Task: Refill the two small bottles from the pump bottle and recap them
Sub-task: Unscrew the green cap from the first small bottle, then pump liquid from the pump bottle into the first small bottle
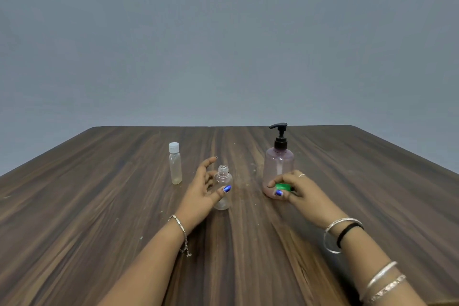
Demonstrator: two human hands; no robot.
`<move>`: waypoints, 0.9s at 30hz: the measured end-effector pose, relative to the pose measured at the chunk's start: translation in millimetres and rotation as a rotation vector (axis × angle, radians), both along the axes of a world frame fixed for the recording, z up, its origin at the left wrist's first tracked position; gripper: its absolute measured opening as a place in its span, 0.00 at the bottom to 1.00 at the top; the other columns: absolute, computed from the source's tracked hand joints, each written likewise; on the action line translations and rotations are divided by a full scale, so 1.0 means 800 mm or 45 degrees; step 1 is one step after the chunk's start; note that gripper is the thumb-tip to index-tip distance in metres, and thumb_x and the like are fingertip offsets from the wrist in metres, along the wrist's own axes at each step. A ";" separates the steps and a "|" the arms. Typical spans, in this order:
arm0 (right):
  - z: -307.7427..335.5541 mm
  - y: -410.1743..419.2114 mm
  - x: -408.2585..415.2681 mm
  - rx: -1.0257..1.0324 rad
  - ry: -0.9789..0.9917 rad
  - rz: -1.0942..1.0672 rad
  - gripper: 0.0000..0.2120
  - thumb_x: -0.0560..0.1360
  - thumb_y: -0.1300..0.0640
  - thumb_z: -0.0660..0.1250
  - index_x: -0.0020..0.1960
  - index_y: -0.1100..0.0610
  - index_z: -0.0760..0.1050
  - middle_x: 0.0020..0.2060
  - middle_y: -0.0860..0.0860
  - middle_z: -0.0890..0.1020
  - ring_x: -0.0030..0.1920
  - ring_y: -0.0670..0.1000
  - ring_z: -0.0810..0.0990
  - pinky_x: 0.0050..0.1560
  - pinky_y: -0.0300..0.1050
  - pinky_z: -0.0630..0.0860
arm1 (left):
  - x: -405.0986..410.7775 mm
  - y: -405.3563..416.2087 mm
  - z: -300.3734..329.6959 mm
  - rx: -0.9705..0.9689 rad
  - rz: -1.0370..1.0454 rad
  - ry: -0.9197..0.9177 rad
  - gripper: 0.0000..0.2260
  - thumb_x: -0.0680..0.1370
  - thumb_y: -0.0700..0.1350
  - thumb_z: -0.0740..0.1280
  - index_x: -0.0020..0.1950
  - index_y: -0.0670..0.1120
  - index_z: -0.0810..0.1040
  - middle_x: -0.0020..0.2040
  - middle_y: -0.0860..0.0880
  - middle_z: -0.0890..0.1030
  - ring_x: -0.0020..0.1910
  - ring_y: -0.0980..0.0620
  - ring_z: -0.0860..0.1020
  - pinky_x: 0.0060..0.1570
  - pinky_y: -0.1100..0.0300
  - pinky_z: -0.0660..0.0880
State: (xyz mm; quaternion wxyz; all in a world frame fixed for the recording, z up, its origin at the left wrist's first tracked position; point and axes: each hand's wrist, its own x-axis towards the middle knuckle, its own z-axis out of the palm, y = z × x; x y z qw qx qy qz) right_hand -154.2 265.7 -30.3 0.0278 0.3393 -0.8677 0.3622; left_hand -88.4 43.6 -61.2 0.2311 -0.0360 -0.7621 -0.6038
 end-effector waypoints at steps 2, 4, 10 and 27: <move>-0.002 -0.015 0.000 -0.024 0.046 0.016 0.10 0.75 0.62 0.67 0.46 0.46 0.74 0.47 0.49 0.76 0.48 0.45 0.74 0.45 0.28 0.68 | 0.000 0.000 0.000 -0.007 0.010 -0.005 0.29 0.73 0.32 0.68 0.68 0.50 0.61 0.56 0.44 0.78 0.56 0.56 0.77 0.59 0.68 0.71; -0.003 -0.030 0.003 -0.068 0.055 0.022 0.08 0.73 0.61 0.69 0.42 0.50 0.74 0.41 0.45 0.78 0.42 0.42 0.75 0.41 0.25 0.69 | 0.000 0.000 0.000 -0.006 0.019 -0.006 0.29 0.73 0.32 0.68 0.69 0.49 0.61 0.56 0.43 0.78 0.55 0.56 0.77 0.56 0.72 0.71; -0.010 -0.070 -0.001 0.145 0.088 0.047 0.10 0.69 0.61 0.73 0.40 0.52 0.72 0.35 0.39 0.75 0.39 0.40 0.74 0.37 0.26 0.69 | 0.000 -0.002 -0.001 -0.014 0.026 -0.008 0.30 0.72 0.33 0.68 0.69 0.48 0.61 0.55 0.44 0.78 0.55 0.57 0.77 0.54 0.71 0.72; 0.021 -0.039 -0.003 -0.812 0.800 -0.675 0.20 0.70 0.49 0.67 0.53 0.62 0.72 0.49 0.57 0.77 0.51 0.55 0.74 0.49 0.42 0.69 | 0.000 -0.004 0.000 0.028 0.121 0.038 0.26 0.72 0.33 0.69 0.66 0.49 0.65 0.50 0.46 0.79 0.53 0.53 0.78 0.57 0.67 0.72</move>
